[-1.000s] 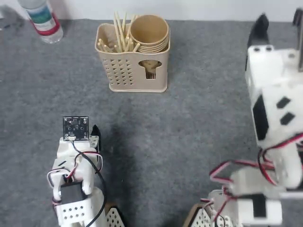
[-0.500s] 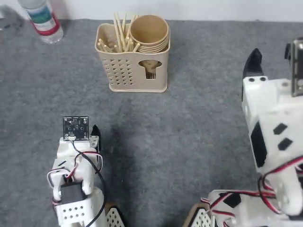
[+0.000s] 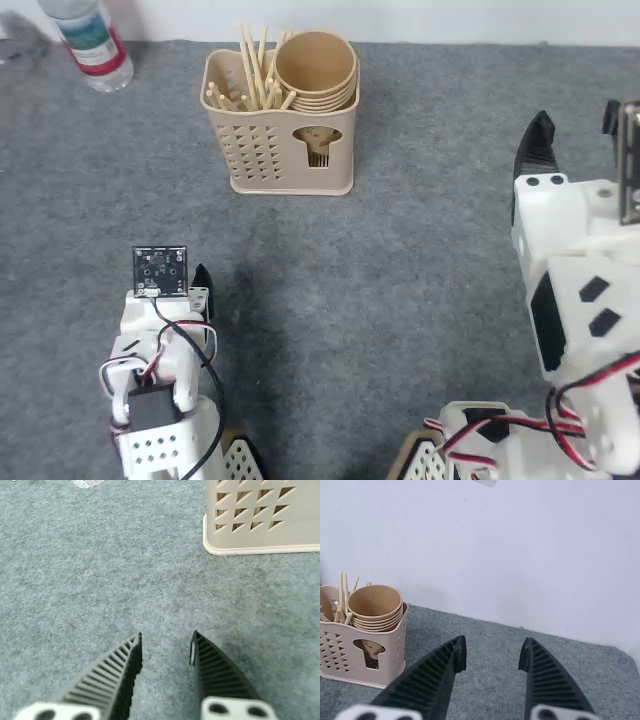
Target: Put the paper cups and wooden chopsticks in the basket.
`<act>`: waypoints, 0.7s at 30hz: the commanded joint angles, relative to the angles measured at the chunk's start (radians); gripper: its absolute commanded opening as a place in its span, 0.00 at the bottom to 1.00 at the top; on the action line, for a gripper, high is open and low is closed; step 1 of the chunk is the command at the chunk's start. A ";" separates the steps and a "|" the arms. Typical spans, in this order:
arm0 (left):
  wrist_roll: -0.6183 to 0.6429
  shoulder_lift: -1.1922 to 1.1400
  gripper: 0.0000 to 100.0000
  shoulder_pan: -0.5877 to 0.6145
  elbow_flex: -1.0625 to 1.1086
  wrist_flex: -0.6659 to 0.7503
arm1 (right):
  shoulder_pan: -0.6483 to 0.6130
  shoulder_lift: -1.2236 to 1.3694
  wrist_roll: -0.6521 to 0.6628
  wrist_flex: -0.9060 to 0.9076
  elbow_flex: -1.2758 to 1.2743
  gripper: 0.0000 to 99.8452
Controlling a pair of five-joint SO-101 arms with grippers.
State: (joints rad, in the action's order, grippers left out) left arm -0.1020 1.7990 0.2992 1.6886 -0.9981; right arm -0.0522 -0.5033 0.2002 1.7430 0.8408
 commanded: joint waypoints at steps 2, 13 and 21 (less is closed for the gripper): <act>-0.008 0.014 0.15 0.002 -0.004 -0.002 | 0.013 0.004 0.012 0.005 -0.002 0.18; -0.008 0.014 0.15 0.002 -0.004 0.003 | 0.010 0.004 0.012 0.033 -0.002 0.18; -0.008 0.014 0.15 0.002 -0.004 0.000 | 0.008 0.005 0.012 0.033 -0.002 0.18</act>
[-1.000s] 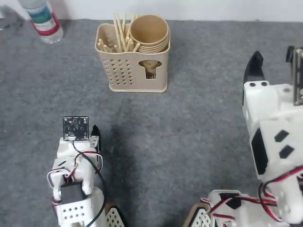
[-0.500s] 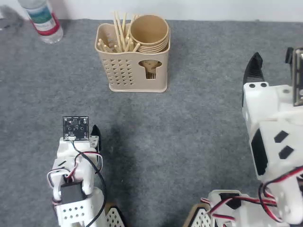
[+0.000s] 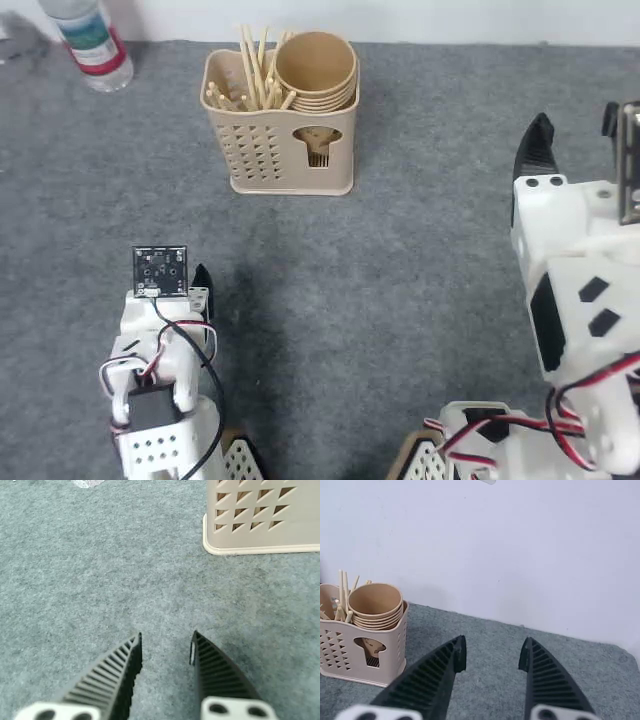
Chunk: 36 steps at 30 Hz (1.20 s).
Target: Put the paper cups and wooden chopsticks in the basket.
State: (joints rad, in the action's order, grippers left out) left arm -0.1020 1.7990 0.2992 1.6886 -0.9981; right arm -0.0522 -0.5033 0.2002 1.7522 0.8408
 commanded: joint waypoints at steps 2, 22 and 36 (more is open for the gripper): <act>-0.008 0.014 0.15 0.002 -0.004 0.000 | 0.010 0.004 0.012 0.024 -0.002 0.18; -0.008 0.014 0.15 0.000 -0.004 0.005 | 0.007 -0.166 0.012 0.039 -0.031 0.18; -0.008 0.014 0.15 -0.003 -0.004 0.005 | 0.007 -0.298 0.014 -0.019 -0.463 0.18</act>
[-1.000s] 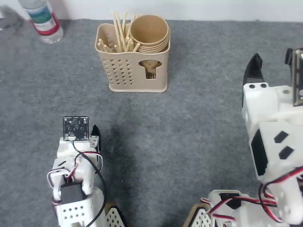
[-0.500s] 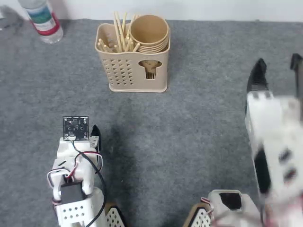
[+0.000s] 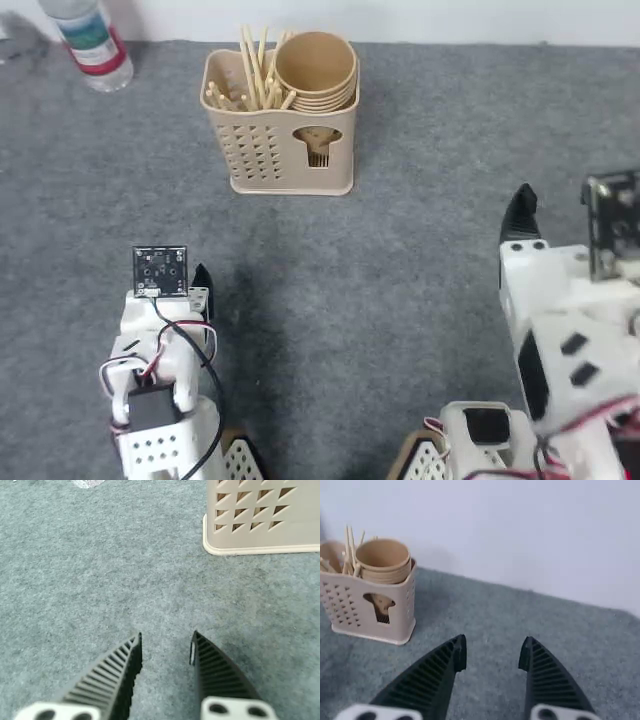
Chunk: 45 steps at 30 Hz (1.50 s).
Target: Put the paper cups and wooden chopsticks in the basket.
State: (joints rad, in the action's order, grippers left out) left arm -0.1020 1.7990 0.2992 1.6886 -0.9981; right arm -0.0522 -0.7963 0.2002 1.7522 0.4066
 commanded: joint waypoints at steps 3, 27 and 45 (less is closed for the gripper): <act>-0.008 0.014 0.15 -0.003 -0.004 0.005 | 0.007 -0.004 0.014 -0.045 -0.064 0.18; -0.006 0.014 0.15 -0.006 -0.004 0.026 | -0.389 1.010 0.123 -0.183 0.727 0.18; -0.006 0.014 0.15 -0.006 -0.004 0.012 | -0.364 1.477 0.117 -0.343 1.040 0.18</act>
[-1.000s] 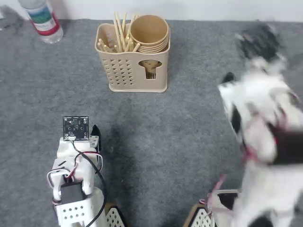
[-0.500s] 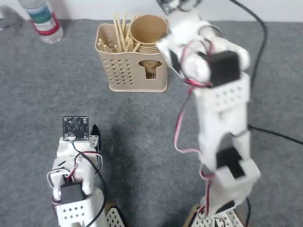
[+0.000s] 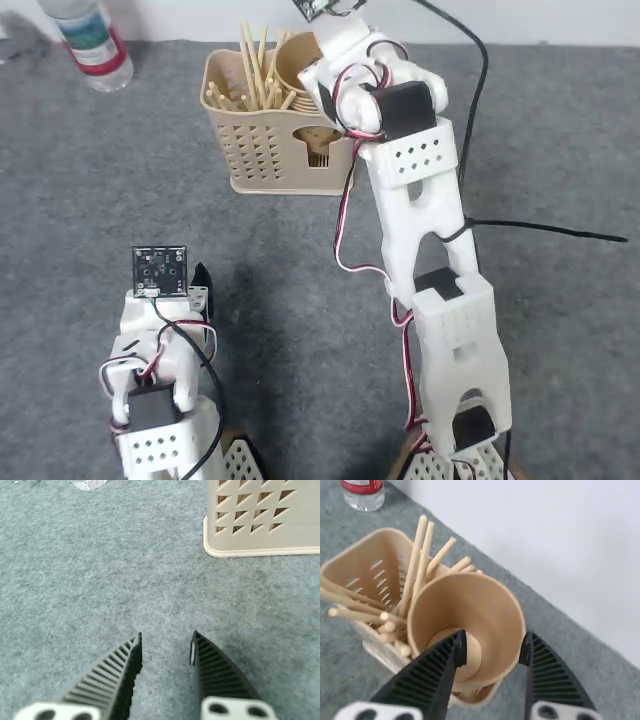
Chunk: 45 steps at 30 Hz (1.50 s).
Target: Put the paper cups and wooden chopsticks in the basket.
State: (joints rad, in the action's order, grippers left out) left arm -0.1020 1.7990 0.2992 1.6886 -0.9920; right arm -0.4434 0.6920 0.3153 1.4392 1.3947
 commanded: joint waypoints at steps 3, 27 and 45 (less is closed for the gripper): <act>-0.006 0.014 0.15 -0.006 -0.004 0.006 | 0.038 0.012 -0.054 -0.030 0.049 0.18; -0.006 0.014 0.15 -0.006 -0.004 0.006 | 0.101 0.283 -0.071 -0.005 0.051 0.00; -0.006 0.014 0.15 -0.006 -0.004 0.006 | 0.202 0.096 -0.068 0.137 0.051 0.01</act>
State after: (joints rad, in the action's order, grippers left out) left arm -0.1020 1.7990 0.2992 1.6886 -0.9920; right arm -0.2547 0.8654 0.2555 1.5282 1.4438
